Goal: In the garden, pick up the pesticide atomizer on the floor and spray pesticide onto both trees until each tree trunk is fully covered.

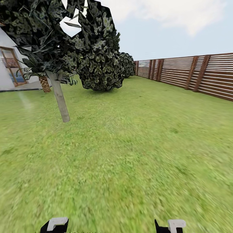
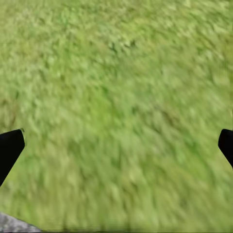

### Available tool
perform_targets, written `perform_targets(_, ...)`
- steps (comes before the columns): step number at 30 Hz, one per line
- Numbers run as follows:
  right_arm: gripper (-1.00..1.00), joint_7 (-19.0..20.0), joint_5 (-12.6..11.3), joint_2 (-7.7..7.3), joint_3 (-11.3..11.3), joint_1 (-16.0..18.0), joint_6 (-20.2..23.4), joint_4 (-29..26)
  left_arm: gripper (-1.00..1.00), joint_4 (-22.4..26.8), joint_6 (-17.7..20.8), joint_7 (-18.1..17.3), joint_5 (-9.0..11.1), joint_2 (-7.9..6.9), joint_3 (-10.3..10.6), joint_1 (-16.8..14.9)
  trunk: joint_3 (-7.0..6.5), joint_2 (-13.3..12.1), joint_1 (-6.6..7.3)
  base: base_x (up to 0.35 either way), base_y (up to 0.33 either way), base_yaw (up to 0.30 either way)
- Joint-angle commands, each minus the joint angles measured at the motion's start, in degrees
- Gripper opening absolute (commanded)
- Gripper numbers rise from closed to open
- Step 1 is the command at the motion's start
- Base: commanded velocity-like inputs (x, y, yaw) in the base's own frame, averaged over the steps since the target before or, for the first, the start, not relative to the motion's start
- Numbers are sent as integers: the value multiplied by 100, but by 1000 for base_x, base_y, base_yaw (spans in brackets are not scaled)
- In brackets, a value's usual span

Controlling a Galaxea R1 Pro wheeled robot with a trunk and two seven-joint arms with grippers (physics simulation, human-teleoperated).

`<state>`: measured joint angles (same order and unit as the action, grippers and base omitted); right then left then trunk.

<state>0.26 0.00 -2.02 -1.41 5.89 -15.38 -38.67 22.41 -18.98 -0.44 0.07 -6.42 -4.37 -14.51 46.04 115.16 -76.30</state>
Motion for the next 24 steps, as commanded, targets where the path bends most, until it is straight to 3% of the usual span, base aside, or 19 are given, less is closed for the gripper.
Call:
perform_targets(1,100,0,0,2,0,0,1,0,100,0,0,0,1,0,1,0,0,0,0,2,0,279)
perform_targets(24,100,0,0,0,-9,0,5,0,100,0,0,-8,1,1,5,0,0,0,0,0,0,279)
